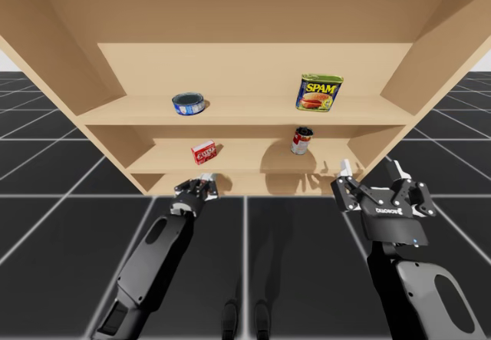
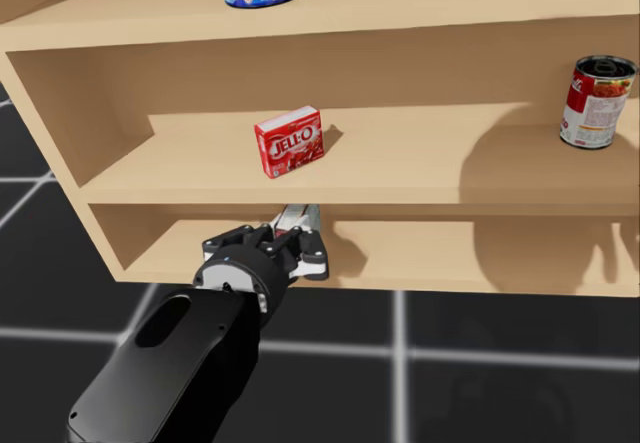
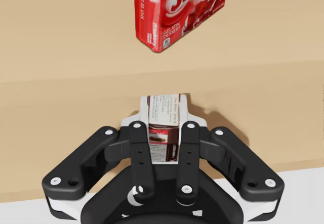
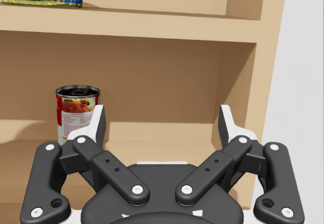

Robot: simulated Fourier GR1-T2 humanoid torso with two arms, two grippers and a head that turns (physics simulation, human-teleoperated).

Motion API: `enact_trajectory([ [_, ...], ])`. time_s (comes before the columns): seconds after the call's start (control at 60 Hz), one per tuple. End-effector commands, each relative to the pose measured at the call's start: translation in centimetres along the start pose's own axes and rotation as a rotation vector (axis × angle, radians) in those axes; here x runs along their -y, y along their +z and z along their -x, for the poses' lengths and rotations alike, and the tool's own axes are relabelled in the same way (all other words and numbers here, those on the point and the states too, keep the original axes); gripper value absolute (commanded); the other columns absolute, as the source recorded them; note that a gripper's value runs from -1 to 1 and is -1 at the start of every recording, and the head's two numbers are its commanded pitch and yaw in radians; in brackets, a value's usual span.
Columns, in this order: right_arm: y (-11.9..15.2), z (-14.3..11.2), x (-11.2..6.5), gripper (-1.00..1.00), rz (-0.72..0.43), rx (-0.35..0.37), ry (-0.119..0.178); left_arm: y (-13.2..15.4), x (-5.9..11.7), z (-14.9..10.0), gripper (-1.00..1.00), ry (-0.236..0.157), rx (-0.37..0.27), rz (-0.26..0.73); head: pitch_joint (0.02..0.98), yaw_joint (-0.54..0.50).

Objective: Find the pudding box on the shelf and bring it to me.

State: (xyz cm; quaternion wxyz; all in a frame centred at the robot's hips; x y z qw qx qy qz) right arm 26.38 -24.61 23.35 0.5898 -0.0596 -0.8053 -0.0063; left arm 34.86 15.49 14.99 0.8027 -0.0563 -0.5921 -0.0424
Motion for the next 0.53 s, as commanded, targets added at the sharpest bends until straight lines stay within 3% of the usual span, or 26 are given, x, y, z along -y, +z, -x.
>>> enact_trajectory([
  [0.017, 0.1, -0.1, 0.1, -1.0, 0.002, 0.002, -0.001, 1.7, 0.6, -0.6, 1.0, -0.014, 0.029, 0.082, 0.686, 0.16],
  [0.15, 0.1, -0.1, 0.1, -1.0, 0.005, 0.004, 0.001, 3.8, 0.3, -0.8, 0.98, -0.045, 0.052, 0.091, 0.681, 0.16],
  [0.533, 0.1, -0.1, 0.1, -1.0, 0.007, 0.005, 0.002, 10.4, -1.9, 0.0, 0.99, -0.125, 0.028, 0.094, 0.67, 0.17],
])
